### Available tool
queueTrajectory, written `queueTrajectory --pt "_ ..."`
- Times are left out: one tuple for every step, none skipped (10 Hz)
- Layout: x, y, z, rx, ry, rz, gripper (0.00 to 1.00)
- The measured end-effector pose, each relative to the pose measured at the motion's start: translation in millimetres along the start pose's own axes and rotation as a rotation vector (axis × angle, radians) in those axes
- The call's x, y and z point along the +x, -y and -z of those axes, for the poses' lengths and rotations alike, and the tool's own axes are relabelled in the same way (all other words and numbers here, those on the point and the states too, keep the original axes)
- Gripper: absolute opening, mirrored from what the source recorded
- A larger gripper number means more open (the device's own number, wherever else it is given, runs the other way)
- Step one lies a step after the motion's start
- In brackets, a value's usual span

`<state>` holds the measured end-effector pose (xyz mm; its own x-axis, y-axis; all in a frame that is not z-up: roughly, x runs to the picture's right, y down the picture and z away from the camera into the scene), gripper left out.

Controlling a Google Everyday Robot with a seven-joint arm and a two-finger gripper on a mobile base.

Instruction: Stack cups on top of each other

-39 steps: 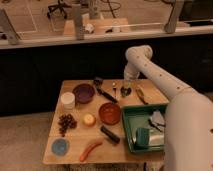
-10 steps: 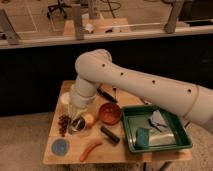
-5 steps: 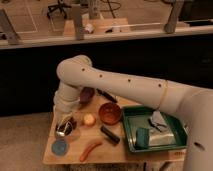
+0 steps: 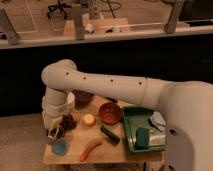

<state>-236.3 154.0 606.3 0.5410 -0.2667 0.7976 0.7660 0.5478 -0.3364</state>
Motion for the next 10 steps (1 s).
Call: queueTrajectory --pt "-2.9 -0.2 -7.5 -0.01 -0.011 0.004 0.09" --pt "-6.4 0.3 -13.2 -0.017 -0.017 0.011 0.09" --pt "-8.2 -0.5 -20.3 -0.025 -0.027 0.011 0.09" --pt "-8.2 -1.3 -24.6 -0.028 -0.032 0.008 0.09" --pt "-8.6 -1.8 -30.1 -0.032 -0.036 0.004 0.09" --pt "-9.0 -2.2 -35.7 -0.035 -0.038 0.003 0.09" --pt "-8.7 -2.5 -41.5 -0.038 -0.038 0.001 0.09" --pt "-8.4 -2.2 -48.9 -0.041 -0.04 -0.002 0.09" --pt "-7.9 -1.5 -53.6 -0.044 -0.041 -0.003 0.09" --pt "-6.7 -0.7 -60.6 -0.048 -0.042 -0.004 0.09"
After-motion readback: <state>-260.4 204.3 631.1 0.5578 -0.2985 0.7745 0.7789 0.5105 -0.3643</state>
